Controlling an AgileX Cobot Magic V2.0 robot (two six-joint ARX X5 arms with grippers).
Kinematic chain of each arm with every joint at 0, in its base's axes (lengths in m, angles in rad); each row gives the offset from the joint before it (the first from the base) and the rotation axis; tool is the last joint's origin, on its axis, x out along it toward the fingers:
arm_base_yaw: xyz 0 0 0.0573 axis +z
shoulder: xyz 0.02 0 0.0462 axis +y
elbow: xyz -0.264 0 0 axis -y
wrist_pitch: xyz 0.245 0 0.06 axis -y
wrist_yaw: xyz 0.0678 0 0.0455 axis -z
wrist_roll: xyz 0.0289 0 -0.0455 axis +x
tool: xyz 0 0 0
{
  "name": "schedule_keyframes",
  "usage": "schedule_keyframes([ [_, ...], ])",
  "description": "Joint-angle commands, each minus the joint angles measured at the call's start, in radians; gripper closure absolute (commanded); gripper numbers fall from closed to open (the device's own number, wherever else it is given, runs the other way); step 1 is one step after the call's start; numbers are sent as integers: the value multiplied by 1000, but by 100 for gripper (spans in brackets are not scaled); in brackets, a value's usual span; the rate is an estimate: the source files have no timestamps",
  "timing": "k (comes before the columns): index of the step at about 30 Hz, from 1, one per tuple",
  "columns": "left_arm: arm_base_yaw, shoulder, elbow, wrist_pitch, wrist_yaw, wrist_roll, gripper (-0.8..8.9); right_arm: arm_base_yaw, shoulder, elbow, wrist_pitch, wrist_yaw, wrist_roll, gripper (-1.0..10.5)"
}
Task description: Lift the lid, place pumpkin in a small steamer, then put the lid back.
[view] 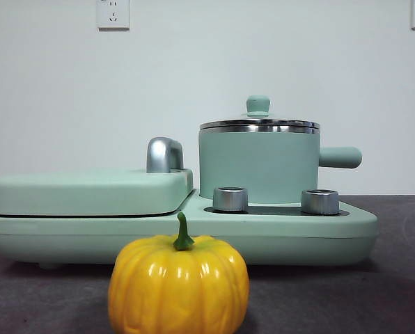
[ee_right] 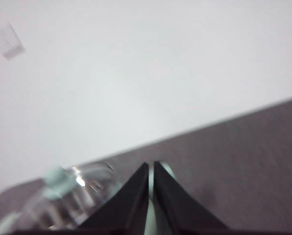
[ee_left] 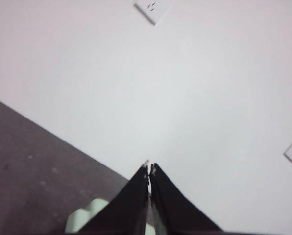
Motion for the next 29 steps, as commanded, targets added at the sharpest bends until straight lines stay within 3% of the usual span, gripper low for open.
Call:
schedule_keyframes([
  [1,0,3,101,-75,3,1,804,1,11,99,-53,-3,13,933],
  [6,0,54,306,-321,16,168,803,1,81,281,-214,-17,-24,933],
  [11,0,161,503,-521,63,339,803,1,191,439,-333,-111,-174,933],
  [20,0,405,694,-672,266,581,803,3,423,618,-490,-243,-420,933],
  [29,-37,639,778,-724,357,809,803,20,604,690,-552,-243,-613,933],
])
